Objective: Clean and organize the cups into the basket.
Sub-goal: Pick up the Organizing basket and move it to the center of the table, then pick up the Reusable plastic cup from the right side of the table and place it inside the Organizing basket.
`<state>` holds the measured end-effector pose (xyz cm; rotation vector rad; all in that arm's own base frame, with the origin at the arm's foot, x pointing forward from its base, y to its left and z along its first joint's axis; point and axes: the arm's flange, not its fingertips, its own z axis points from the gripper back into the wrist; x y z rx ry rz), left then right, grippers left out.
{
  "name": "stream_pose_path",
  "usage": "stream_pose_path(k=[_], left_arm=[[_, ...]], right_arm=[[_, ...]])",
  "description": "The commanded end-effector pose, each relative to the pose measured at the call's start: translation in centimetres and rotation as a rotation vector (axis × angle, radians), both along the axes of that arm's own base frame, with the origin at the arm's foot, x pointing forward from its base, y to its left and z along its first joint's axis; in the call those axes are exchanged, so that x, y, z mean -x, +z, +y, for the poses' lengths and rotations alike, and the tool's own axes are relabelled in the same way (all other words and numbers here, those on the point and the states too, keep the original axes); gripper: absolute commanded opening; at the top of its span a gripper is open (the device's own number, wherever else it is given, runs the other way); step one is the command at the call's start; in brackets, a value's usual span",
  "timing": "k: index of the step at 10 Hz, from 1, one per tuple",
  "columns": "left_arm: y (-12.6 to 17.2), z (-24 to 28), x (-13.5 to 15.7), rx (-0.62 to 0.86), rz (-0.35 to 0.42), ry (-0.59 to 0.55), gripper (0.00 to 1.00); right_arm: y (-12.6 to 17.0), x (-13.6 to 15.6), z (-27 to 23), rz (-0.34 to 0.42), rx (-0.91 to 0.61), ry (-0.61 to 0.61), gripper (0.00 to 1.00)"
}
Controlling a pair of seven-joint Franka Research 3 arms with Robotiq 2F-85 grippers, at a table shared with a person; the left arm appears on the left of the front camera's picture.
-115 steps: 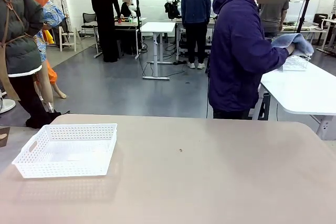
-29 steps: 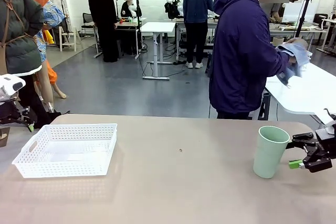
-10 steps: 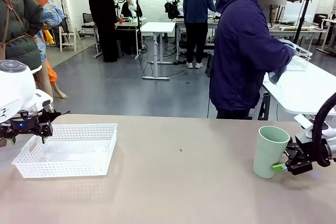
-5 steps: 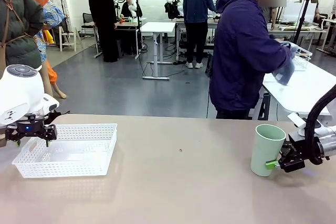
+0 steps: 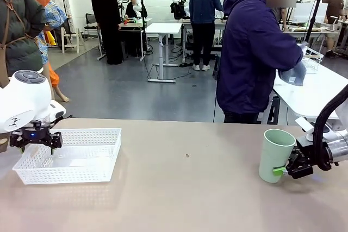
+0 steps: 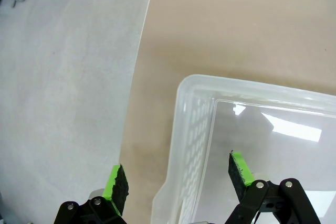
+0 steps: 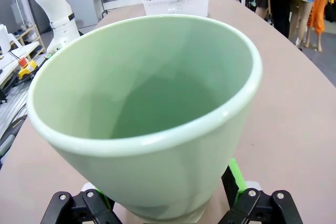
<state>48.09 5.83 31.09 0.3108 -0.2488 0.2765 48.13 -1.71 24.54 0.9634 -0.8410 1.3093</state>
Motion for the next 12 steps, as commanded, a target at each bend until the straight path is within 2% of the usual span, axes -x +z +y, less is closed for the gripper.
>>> stream_pose_path(k=[1, 3, 4, 5, 6, 7, 8, 9, 10, 11, 12], left_arm=[[-0.91, -0.54, -0.32, -0.020, -0.028, 0.030, 1.00], [-0.98, -0.58, -0.45, -0.019, -0.023, 0.026, 1.00], [-0.97, -0.58, -0.47, -0.015, -0.024, 0.015, 0.43], [-0.92, -0.56, -0.46, -0.019, -0.022, 0.012, 0.42], [-0.88, -0.55, -0.48, -0.024, -0.020, 0.010, 0.00], [-0.89, -0.59, -0.49, -0.027, -0.017, 0.006, 0.00], [-0.89, -0.58, -0.50, -0.030, -0.017, 0.004, 0.00], [-0.85, -0.57, -0.52, -0.033, -0.019, 0.002, 0.15], [-0.81, -0.55, -0.53, -0.036, -0.020, -0.001, 0.06], [-0.81, -0.56, -0.52, -0.040, -0.018, -0.002, 0.00], [-0.82, -0.55, -0.55, -0.040, -0.015, -0.004, 0.00]], right_arm=[[-0.50, -0.67, 0.41, -0.028, -0.013, -0.018, 1.00], [-0.59, -0.68, 0.36, -0.031, -0.014, -0.018, 1.00], [-0.59, -0.59, 0.34, -0.037, -0.010, 0.001, 1.00], [-0.61, -0.55, 0.26, -0.041, -0.014, 0.005, 0.41], [-0.63, -0.58, 0.21, -0.039, -0.016, 0.009, 0.41], [-0.71, -0.55, 0.19, -0.040, -0.014, 0.015, 0.00], [-0.74, -0.53, 0.16, -0.039, -0.013, 0.019, 0.36], [-0.76, -0.55, 0.11, -0.038, -0.013, 0.018, 0.00], [-0.75, -0.55, 0.09, -0.037, -0.013, 0.018, 0.22], [-0.77, -0.52, 0.08, -0.033, -0.012, 0.020, 0.00], [-0.76, -0.55, 0.05, -0.031, -0.013, 0.019, 0.00]])
